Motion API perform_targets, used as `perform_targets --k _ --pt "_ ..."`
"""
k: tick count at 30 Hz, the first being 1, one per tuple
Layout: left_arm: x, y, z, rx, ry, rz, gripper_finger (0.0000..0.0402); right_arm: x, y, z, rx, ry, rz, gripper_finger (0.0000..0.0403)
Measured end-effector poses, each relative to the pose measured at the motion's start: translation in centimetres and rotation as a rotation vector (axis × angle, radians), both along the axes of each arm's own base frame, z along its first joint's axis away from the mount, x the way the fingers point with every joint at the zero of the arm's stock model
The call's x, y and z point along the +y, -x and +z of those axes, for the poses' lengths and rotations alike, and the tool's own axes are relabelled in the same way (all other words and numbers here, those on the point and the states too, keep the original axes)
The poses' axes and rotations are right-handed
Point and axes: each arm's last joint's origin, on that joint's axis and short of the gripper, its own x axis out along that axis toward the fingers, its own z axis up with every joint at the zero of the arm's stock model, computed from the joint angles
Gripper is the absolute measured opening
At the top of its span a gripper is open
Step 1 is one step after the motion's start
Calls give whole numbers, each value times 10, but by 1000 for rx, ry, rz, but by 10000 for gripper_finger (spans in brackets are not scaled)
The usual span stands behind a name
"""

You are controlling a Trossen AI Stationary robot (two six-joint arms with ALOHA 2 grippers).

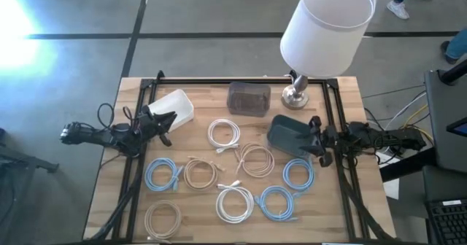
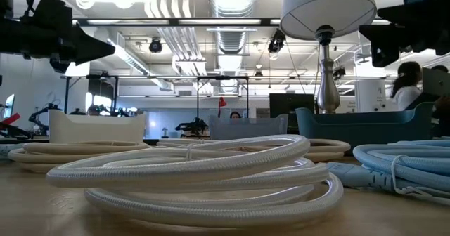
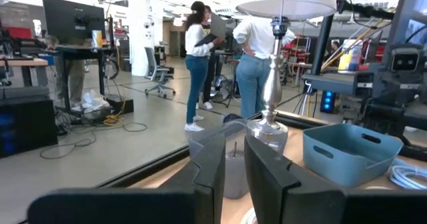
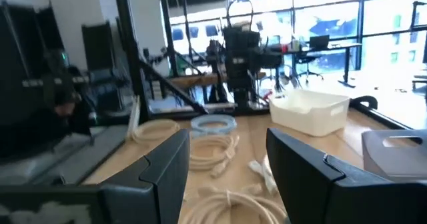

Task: Pick & Place USB Port
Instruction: Put the top blue charger cable into the blue bin

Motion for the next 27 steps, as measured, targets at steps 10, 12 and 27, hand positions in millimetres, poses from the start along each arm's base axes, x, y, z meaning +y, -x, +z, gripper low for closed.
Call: perform_targets --k 10,12,27 --pt "0 0 1 -38 35 -12 60 3 -5 -7 135 -316 121 196" --pt "0 0 2 -42 36 -12 60 5 -7 -10 192 -376 157 196" --pt "0 2 17 -142 78 -37 109 39 -32 7 607 -471 312 196"
